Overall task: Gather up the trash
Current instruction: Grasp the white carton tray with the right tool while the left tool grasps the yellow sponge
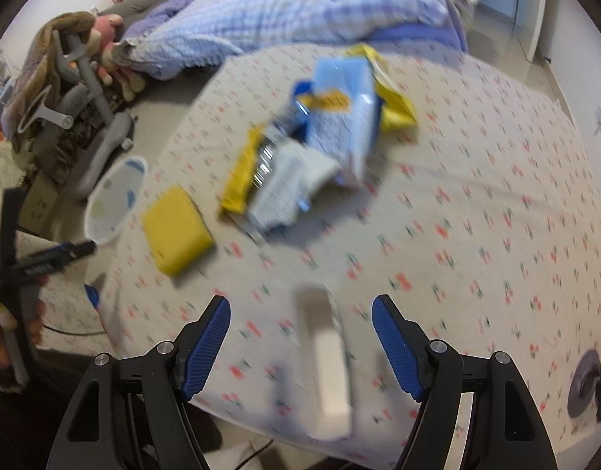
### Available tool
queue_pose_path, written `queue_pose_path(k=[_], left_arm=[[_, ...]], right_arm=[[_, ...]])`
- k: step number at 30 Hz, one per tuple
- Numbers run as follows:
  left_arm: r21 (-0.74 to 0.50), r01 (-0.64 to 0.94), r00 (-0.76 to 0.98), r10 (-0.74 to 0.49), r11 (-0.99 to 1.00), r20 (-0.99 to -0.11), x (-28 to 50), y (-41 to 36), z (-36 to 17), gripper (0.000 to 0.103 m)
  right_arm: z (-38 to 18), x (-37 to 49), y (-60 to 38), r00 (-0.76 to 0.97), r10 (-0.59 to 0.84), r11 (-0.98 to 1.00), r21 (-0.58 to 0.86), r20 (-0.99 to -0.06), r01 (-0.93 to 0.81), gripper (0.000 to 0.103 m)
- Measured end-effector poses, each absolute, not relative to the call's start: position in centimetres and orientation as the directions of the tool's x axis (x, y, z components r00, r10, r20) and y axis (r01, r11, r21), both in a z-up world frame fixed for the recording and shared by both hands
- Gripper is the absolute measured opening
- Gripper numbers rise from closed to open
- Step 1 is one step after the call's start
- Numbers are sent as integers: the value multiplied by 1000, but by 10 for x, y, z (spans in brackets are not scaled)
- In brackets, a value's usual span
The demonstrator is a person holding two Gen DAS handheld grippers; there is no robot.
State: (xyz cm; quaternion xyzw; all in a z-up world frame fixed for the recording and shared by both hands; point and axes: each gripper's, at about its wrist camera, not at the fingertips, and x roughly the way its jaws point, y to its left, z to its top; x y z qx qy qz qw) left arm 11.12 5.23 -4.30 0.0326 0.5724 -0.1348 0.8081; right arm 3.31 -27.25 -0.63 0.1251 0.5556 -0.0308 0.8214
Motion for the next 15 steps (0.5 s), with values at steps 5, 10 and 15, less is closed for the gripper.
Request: queue_pose_path(k=[5, 10, 15], left_arm=[[-103, 268, 302, -185, 958, -935, 105, 49, -43, 102], [-87, 286, 303, -176, 954, -936, 101, 45, -45, 102], [-110, 313, 280, -202, 943, -939, 103, 30, -47, 102]], right_arm=[[-29, 16, -278, 333, 109, 961, 185, -937, 206, 76], [-43, 6, -276, 314, 123, 966, 186, -942, 181, 75], [-48, 2, -284, 308, 133, 963, 196, -942, 184, 27]])
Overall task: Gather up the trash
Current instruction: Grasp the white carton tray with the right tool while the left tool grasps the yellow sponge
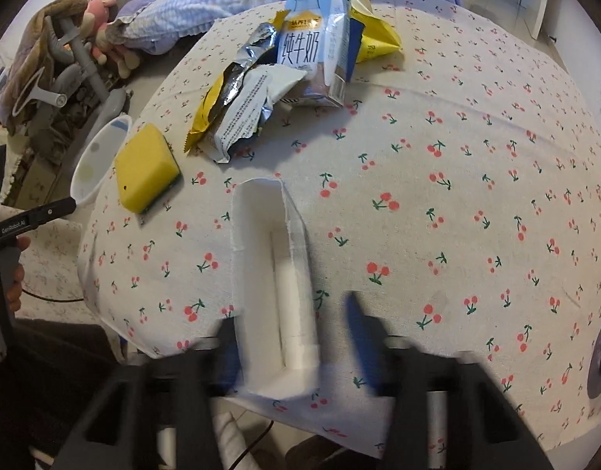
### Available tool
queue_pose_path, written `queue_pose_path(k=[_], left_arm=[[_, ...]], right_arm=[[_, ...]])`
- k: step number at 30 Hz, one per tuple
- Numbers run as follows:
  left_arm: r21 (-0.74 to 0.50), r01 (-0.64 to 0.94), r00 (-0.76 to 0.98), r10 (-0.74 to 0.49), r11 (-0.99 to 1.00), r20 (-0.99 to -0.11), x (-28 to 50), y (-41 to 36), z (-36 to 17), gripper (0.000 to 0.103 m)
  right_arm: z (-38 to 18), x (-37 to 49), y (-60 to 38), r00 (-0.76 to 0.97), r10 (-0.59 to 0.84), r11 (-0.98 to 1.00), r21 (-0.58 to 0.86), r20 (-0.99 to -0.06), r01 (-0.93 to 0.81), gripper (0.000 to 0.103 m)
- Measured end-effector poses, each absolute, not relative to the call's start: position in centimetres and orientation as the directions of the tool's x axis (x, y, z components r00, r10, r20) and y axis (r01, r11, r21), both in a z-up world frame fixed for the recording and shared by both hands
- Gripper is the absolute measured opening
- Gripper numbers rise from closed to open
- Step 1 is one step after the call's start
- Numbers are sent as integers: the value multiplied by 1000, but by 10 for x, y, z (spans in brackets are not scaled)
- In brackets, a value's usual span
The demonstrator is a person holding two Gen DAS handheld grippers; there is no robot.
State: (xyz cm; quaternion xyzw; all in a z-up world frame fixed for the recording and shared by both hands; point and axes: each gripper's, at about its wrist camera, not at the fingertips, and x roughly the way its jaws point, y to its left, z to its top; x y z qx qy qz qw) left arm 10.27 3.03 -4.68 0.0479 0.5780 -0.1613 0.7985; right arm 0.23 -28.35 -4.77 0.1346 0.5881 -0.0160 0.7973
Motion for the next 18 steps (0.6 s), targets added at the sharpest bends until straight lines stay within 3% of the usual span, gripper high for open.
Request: queue_pose_path(k=[9, 18], left_arm=[[-191, 311, 256, -275, 931, -927, 105, -20, -41, 102], [-236, 185, 300, -284, 954, -911, 114, -64, -42, 101]], right_arm=[[-25, 11, -298, 404, 94, 962, 188, -910, 197, 24], [-19, 23, -319, 434, 48, 957, 166, -900, 238, 24]])
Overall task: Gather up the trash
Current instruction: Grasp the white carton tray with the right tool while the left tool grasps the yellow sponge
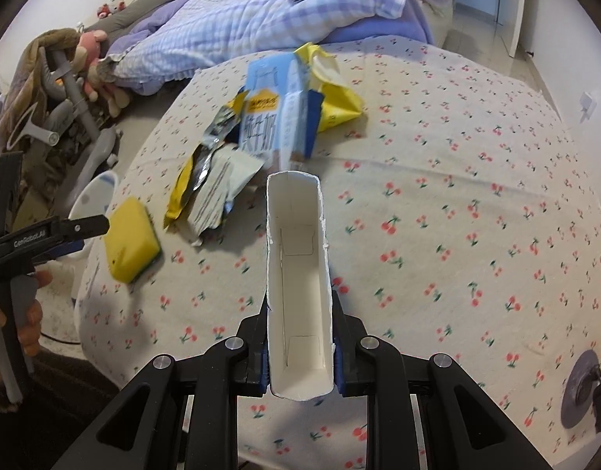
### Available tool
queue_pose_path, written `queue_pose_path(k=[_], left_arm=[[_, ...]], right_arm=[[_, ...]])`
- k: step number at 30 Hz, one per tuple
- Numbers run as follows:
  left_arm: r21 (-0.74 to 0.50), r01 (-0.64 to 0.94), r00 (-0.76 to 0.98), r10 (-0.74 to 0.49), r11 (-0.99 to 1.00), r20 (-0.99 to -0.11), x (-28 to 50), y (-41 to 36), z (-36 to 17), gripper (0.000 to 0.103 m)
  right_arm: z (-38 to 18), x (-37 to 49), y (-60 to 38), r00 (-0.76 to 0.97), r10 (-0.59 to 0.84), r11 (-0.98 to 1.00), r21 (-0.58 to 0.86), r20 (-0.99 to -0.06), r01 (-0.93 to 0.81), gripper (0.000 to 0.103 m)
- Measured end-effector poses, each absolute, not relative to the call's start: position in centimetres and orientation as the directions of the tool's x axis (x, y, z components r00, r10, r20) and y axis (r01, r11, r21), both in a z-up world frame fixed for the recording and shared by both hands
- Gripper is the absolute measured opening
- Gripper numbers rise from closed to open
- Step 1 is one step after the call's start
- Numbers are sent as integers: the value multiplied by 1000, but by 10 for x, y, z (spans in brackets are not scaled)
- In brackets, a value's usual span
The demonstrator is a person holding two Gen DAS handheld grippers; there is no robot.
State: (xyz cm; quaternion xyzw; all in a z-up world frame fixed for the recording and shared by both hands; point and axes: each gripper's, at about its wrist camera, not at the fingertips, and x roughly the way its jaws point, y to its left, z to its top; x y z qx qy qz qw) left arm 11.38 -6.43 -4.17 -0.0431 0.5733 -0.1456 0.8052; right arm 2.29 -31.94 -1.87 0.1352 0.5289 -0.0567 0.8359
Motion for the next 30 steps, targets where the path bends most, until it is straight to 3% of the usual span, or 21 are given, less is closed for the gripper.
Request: queue_pose_path(k=[2, 13, 18, 26, 30], left_arm=[[-227, 173, 312, -272, 959, -910, 114, -72, -43, 97], [-116, 179, 344, -172, 977, -923, 100, -110, -59, 93], [-80, 190, 355, -145, 978, -923, 97, -108, -59, 81], [-121, 253, 343, -206, 960, -916, 96, -96, -55, 63], [-153, 269, 348, -244, 951, -905, 97, -86, -48, 60]], right_arm=[[-18, 24, -325, 440, 46, 953, 171, -897, 250, 24], [-19, 21, -355, 446, 30, 932, 186, -894, 311, 24], [-18, 20, -357, 450, 33, 931, 191, -892, 310, 24], [-13, 25, -351, 463, 40, 935, 197, -886, 296, 24], [-9, 29, -346, 472, 47, 935, 205, -881, 288, 24]])
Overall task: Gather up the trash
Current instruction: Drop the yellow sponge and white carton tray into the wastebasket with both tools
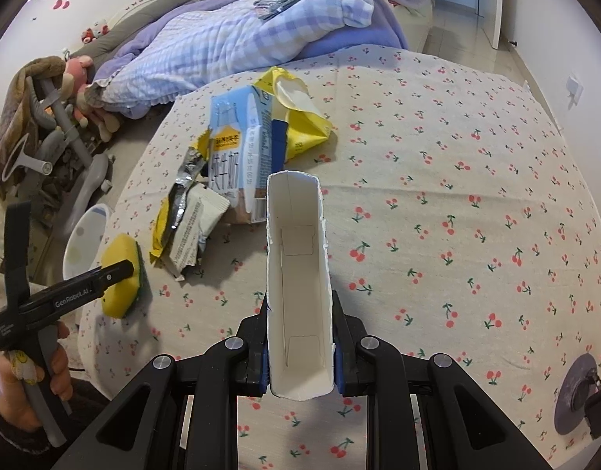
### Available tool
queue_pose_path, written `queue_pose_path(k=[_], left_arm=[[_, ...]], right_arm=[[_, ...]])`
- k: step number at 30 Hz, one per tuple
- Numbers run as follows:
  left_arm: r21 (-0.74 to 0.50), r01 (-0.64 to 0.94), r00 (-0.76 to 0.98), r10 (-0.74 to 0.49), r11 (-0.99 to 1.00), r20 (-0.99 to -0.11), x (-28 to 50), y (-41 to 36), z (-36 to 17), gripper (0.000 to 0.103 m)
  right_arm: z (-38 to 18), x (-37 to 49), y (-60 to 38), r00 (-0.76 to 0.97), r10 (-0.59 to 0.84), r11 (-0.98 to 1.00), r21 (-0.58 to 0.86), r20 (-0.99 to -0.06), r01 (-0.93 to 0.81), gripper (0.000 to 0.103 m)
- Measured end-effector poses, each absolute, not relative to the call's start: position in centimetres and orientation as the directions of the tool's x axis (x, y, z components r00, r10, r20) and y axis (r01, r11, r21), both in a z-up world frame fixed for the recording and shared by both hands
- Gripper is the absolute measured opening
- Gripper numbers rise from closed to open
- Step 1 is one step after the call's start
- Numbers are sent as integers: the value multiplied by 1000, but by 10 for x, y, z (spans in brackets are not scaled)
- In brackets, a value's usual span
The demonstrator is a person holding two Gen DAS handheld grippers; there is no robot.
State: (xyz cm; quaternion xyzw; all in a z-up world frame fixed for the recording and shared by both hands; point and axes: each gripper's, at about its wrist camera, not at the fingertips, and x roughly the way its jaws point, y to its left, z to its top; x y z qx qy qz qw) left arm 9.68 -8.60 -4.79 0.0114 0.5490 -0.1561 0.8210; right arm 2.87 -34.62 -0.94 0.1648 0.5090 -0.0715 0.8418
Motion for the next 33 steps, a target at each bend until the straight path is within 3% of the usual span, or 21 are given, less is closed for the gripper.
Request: queue_pose_path(k=[9, 18, 33], left_arm=[[-205, 222, 420, -283, 953, -862, 111, -42, -22, 58], [-228, 100, 473, -248, 968, -845, 139, 30, -12, 58], [-176, -38, 453, -140, 984, -881, 181, 94, -41, 59]], right_arm=[[11, 42, -327, 524, 80, 941, 237, -848, 240, 24], [30, 85, -280, 553, 146, 952, 269, -820, 148, 24], [20, 178, -168, 499, 320, 938, 343, -805, -47, 24]])
